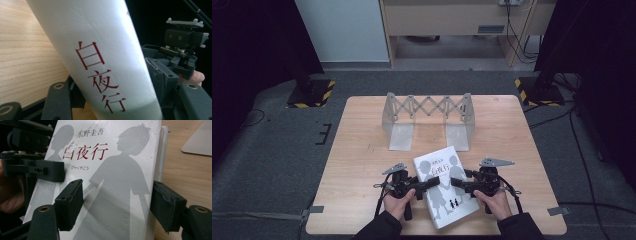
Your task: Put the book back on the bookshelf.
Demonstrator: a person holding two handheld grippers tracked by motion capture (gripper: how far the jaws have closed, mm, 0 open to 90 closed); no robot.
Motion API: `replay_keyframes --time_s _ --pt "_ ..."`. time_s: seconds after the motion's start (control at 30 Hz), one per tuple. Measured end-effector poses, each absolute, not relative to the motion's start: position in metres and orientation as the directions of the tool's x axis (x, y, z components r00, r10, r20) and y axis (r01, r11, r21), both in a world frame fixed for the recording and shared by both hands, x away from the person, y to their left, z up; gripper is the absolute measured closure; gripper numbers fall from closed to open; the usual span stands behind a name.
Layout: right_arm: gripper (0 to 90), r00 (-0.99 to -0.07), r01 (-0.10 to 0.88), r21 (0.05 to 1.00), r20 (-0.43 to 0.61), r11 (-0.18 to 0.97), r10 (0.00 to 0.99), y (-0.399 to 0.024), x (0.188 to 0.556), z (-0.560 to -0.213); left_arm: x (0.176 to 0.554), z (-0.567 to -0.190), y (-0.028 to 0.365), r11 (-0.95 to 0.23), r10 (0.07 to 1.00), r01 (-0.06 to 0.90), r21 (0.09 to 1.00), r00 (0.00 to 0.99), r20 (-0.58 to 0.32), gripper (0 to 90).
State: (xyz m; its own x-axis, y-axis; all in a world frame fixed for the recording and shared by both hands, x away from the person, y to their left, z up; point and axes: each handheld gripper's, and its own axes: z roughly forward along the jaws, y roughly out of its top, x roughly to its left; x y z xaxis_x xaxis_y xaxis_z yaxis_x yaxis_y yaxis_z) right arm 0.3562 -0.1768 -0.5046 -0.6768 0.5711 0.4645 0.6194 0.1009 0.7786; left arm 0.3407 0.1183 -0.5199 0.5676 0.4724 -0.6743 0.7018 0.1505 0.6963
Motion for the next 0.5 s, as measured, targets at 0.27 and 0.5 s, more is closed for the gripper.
replay_keyframes --time_s 0.27,0.5 --pt "33.1 -0.699 0.59 0.799 0.431 0.119 0.571 -0.1742 0.3543 -0.5001 0.3396 -0.5132 0.1182 0.156 0.515 0.672 0.724 0.57 -0.64 37.5" --pt "43.1 -0.714 0.575 0.809 0.423 0.121 0.558 -0.1718 0.3527 -0.4969 0.3425 -0.5099 0.1232 0.187 0.54 0.662 0.726 0.547 -0.639 35.4"
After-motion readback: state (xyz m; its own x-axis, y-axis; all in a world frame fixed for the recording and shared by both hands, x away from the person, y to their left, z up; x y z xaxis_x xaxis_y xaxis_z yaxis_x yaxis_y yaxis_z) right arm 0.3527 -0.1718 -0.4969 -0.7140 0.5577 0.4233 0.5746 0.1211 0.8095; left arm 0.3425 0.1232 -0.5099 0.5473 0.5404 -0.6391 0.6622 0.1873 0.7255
